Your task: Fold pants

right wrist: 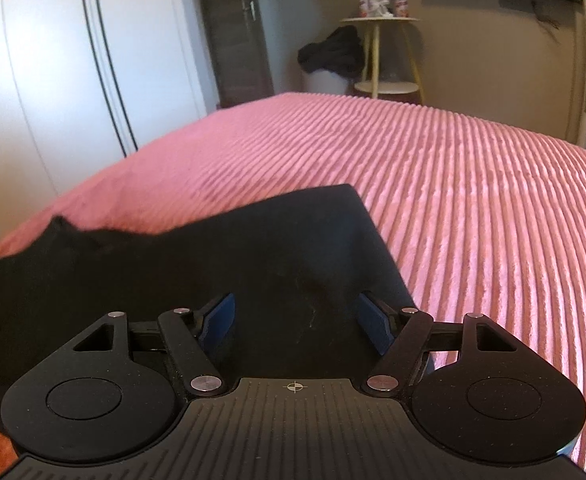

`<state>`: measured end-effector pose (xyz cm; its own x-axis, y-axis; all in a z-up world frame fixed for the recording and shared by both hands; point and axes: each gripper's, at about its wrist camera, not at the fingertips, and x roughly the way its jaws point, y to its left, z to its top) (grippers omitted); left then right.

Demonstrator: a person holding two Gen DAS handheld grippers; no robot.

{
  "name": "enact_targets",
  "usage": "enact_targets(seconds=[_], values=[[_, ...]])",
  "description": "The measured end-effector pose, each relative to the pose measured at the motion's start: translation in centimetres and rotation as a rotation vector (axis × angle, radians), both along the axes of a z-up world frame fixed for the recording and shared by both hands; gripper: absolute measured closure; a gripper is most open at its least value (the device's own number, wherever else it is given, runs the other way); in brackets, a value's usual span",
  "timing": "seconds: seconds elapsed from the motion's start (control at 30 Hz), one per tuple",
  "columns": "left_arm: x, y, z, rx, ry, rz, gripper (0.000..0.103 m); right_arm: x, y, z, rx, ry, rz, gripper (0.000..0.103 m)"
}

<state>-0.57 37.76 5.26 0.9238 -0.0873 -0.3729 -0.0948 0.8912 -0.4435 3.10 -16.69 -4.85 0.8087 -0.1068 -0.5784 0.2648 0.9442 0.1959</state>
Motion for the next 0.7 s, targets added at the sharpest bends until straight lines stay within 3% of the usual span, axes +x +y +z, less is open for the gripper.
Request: enact_targets(seconds=[0.17, 0.3, 0.43, 0.53, 0.6, 0.63, 0.67, 0.7], values=[[-1.0, -9.6, 3.8, 0.212, -0.095, -0.169, 0.084, -0.3, -1.5, 0.1, 0.063, -0.019, -0.03, 0.028], [-1.6, -18.0, 3.2, 0.348, -0.111, -0.332, 0.084, -0.8, -3.2, 0.1, 0.139, -0.04, -0.072, 0.028], [-0.6, -24.1, 0.0, 0.396, -0.047, -0.485, 0.084, -1.3, -5.2, -0.3, 0.224, -0.066, -0.115, 0.028], [0.6, -27.2, -3.3, 0.398, 0.064, -0.575, 0.081, -1.2, -6.4, -0.9, 0.287, -0.06, -0.14, 0.028], [1.1, -29.3, -5.4, 0.463, 0.148, -0.603, 0.077, -1.2, -6.9, -1.2, 0.325, -0.069, -0.143, 0.028], [1.1, -30.1, -6.3, 0.51, 0.171, -0.612, 0.073, -1.2, -7.0, -1.2, 0.339, -0.079, -0.137, 0.028], [1.0, -30.6, -6.9, 0.543, 0.18, -0.636, 0.06, -1.3, -7.0, -1.2, 0.348, -0.089, -0.128, 0.028], [0.4, -31.0, -7.1, 0.54, 0.166, -0.671, 0.033, -1.1, -7.1, -1.2, 0.352, -0.095, -0.118, 0.028]])
